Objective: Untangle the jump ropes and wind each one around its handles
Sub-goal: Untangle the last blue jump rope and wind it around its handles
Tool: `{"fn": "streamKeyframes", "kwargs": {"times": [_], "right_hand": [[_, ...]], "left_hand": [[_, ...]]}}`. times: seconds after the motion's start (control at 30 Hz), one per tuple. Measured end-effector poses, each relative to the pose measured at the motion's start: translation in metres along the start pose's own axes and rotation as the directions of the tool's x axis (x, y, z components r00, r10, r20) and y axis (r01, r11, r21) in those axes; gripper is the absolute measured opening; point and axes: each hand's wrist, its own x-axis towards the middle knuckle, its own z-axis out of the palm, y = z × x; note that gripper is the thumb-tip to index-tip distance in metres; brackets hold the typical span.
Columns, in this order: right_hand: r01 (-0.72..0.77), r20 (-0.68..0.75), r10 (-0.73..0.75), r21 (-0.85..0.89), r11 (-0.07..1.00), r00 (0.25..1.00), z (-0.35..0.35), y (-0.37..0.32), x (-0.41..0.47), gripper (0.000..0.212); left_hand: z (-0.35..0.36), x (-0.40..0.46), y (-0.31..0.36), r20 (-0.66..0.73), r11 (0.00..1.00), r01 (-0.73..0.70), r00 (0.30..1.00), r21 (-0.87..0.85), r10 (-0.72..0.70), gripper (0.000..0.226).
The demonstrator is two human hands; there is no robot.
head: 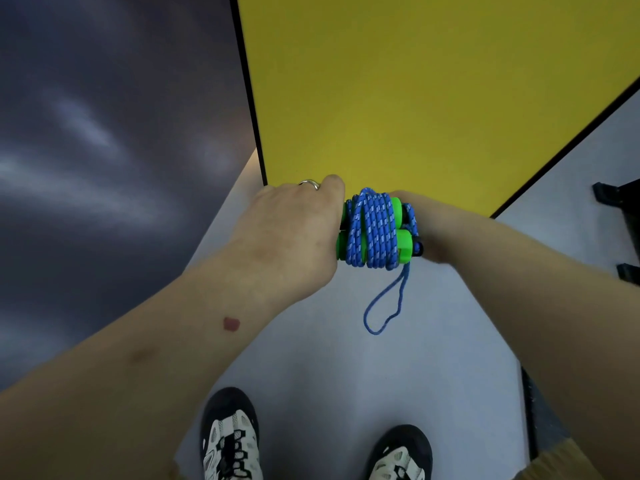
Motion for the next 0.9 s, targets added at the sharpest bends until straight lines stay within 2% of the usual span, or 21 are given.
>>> {"fn": "streamKeyframes", "kwargs": {"times": [0.07, 0.17, 0.33, 0.47, 0.53, 0.6, 0.73, 0.9], "right_hand": [[-0.053, 0.027, 0.054, -0.014, 0.998, 0.998, 0.013, 0.013, -0.006, 0.037], [-0.089, 0.150, 0.069, 0.132, 0.987, 0.986, 0.033, 0.022, -0.007, 0.022], [-0.229, 0.320, 0.163, 0.181, 0.956, 0.933, 0.055, 0.018, -0.016, 0.030], [-0.299, 0.400, 0.213, 0.168, 0.939, 0.891, 0.064, 0.012, -0.029, 0.030], [-0.332, 0.395, 0.236, 0.195, 0.923, 0.888, 0.065, 0.009, -0.034, 0.027], [-0.357, 0.374, 0.254, 0.242, 0.902, 0.892, 0.064, 0.007, -0.038, 0.026], [-0.320, 0.246, 0.249, 0.316, 0.893, 0.937, 0.065, 0.008, -0.041, 0.022], [-0.197, 0.046, 0.195, 0.407, 0.892, 0.980, 0.066, 0.016, -0.039, 0.022]], "left_hand": [[-0.001, 0.000, -0.001, 0.005, 1.000, 0.008, 1.000, -0.013, -0.007, 0.038], [-0.002, 0.000, -0.002, 0.021, 0.998, 0.020, 1.000, -0.060, -0.019, 0.039], [-0.002, 0.000, -0.002, 0.009, 0.988, 0.030, 1.000, -0.152, -0.029, 0.045], [0.002, -0.001, -0.004, 0.019, 0.984, 0.005, 1.000, -0.175, -0.002, 0.071], [0.005, -0.002, -0.005, 0.011, 0.987, -0.007, 1.000, -0.163, 0.009, 0.083], [0.006, -0.001, -0.007, 0.000, 0.986, -0.011, 1.000, -0.169, 0.011, 0.085], [0.005, 0.001, -0.008, -0.022, 0.986, -0.008, 1.000, -0.169, 0.004, 0.063], [0.004, 0.002, -0.010, -0.069, 0.995, 0.020, 0.997, -0.102, -0.027, 0.057]]}}
